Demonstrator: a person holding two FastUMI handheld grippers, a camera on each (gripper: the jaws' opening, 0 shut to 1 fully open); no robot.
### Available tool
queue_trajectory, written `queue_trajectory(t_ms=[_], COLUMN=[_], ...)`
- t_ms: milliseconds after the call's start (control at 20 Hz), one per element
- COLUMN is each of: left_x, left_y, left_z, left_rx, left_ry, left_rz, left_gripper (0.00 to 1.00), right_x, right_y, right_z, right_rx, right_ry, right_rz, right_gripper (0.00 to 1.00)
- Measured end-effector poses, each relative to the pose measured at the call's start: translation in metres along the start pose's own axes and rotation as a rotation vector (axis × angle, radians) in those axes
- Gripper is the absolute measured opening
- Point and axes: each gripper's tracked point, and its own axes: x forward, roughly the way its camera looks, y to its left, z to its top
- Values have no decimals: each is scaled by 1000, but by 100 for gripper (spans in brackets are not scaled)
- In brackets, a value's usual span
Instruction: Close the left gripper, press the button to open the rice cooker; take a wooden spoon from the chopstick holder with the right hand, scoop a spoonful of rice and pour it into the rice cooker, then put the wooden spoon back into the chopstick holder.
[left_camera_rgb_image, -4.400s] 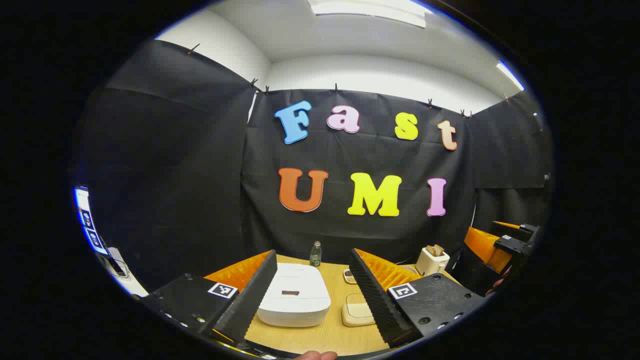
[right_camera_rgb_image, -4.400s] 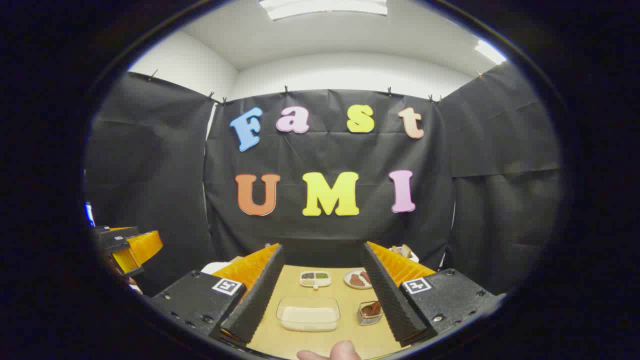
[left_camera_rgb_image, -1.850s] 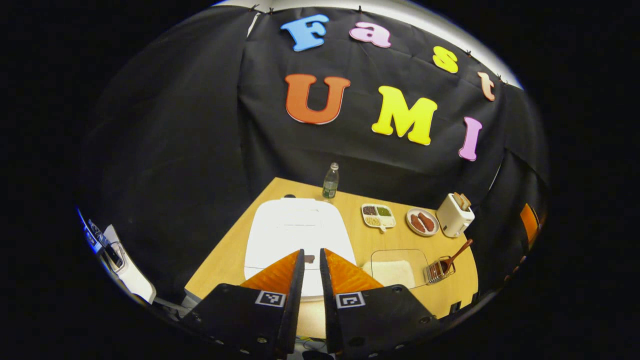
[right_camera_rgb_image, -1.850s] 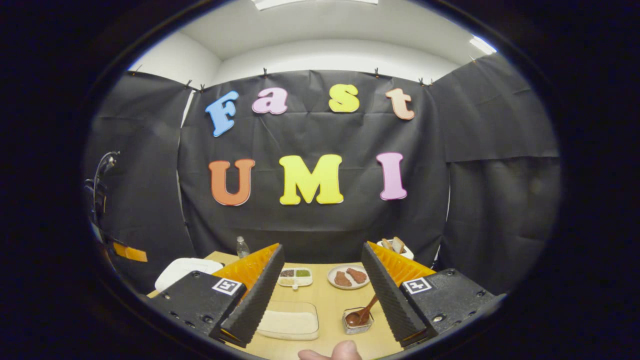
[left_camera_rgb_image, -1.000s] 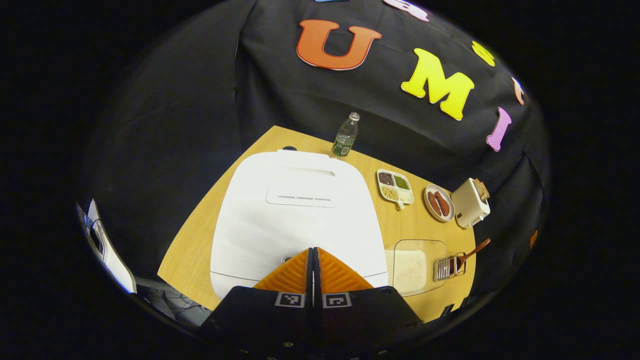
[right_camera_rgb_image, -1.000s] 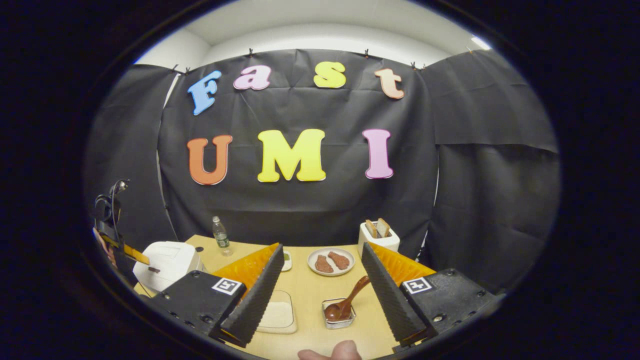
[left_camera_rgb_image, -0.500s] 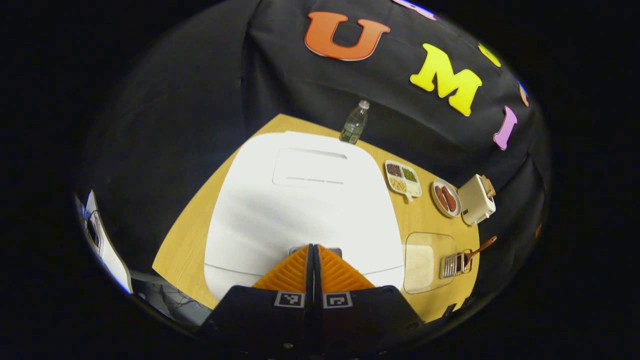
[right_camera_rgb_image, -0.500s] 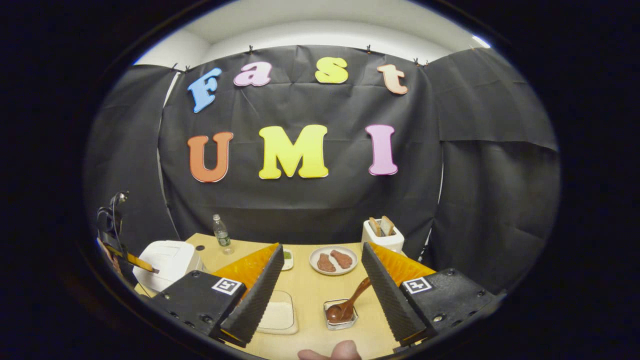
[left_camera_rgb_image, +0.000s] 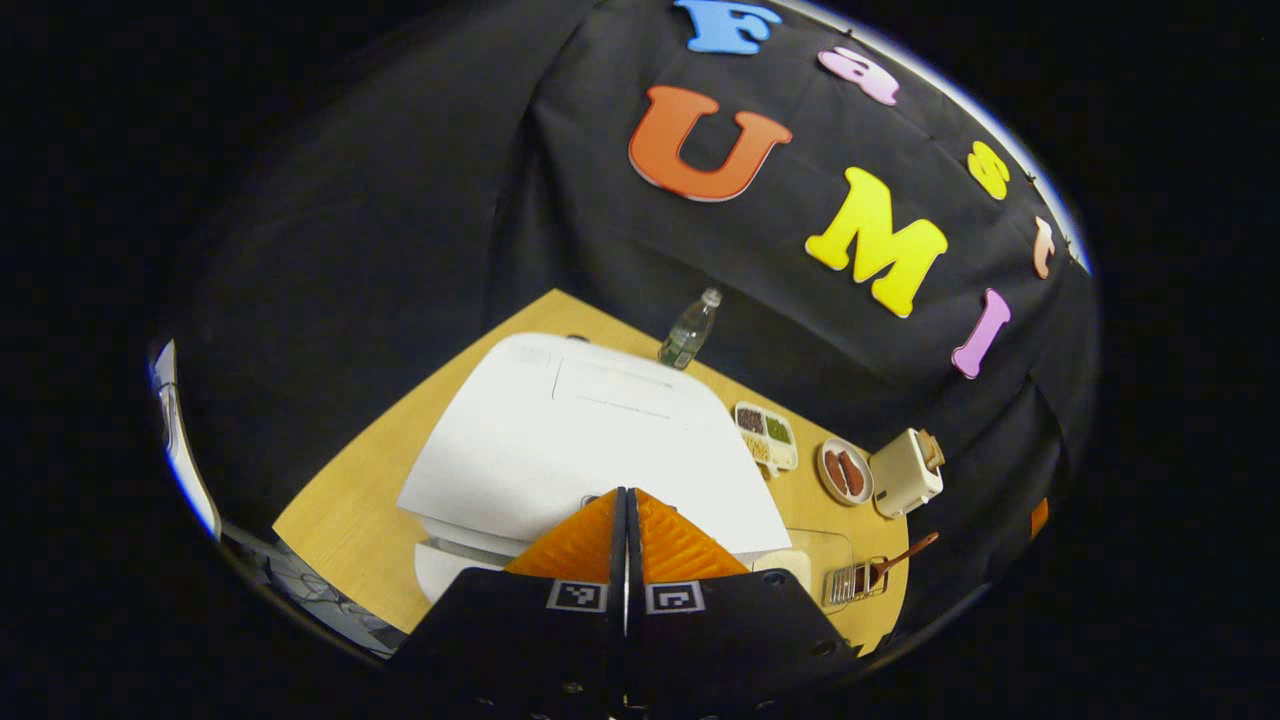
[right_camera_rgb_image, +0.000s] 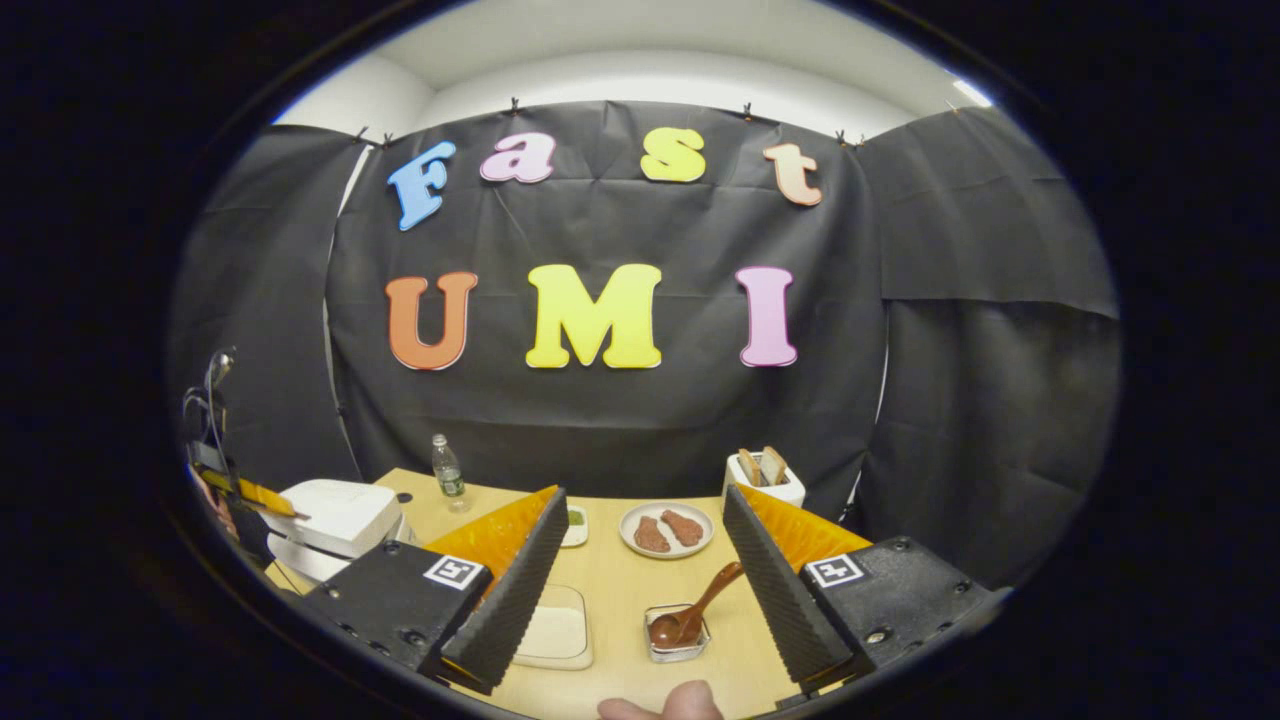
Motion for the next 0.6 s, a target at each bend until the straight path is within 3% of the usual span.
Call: queue_trajectory(t_ms=[250, 550, 600], left_x=[-16, -38, -48], left_y=[-20, -36, -38], left_z=[62, 87, 88], left_rx=[101, 156, 169], left_ry=[-167, -291, -317], left_rz=[-2, -5, -3], left_gripper=[4, 67, 89], right_x=[-22, -45, -47], right_y=[6, -3, -4], right_z=[7, 19, 22], right_rx=[35, 21, 18], right_ry=[-11, -40, -45], right_rz=[11, 5, 6], right_gripper=[99, 99, 100])
